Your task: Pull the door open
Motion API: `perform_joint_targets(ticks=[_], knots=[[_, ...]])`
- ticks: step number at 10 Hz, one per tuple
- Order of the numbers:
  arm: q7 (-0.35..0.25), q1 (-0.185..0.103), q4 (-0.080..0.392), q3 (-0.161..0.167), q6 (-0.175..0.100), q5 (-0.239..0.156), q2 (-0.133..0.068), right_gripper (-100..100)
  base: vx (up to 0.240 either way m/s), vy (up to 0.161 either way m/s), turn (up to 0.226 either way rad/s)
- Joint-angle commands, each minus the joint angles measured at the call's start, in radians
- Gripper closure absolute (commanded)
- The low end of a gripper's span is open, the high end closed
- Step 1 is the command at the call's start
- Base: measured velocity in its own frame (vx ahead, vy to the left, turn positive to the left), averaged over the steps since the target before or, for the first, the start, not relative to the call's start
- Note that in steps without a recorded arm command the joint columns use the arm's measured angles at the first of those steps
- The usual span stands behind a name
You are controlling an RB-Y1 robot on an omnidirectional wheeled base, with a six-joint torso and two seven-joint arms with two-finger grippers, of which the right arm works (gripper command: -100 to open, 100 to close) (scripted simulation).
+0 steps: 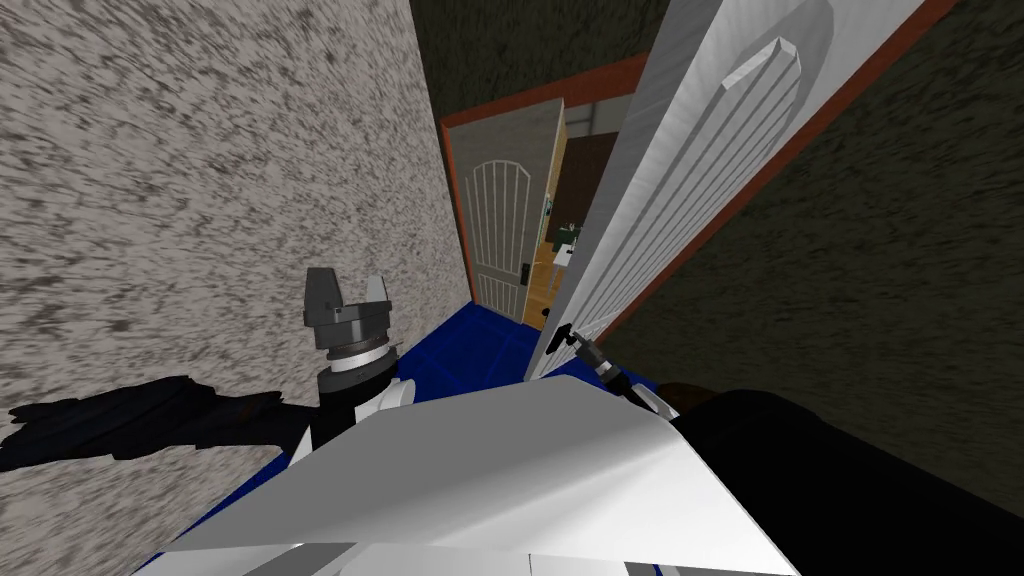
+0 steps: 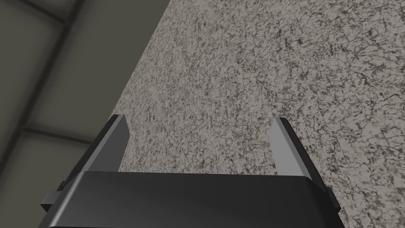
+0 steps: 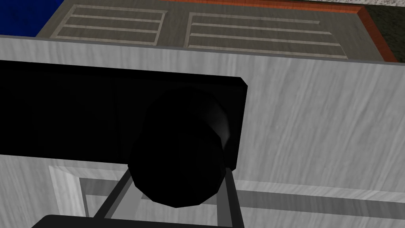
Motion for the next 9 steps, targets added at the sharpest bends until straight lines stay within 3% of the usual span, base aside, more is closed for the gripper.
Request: perform_joint_targets(ticks=[1,3,4,9], knots=[[-0.006,-0.001,0.011,0.014,-0.02,0.006,-0.001,100,-0.245,-0.089,0.143],[-0.012,-0.004,0.02,0.017,-0.034,0.008,-0.006,100,-0.208,-0.1,0.085],[-0.01,-0.007,0.019,0.003,-0.02,0.003,-0.01,100,-0.065,-0.054,0.005],[-0.025,-0.021,0.056,0.019,-0.064,0.012,-0.025,100,-0.182,-0.102,0.153]])
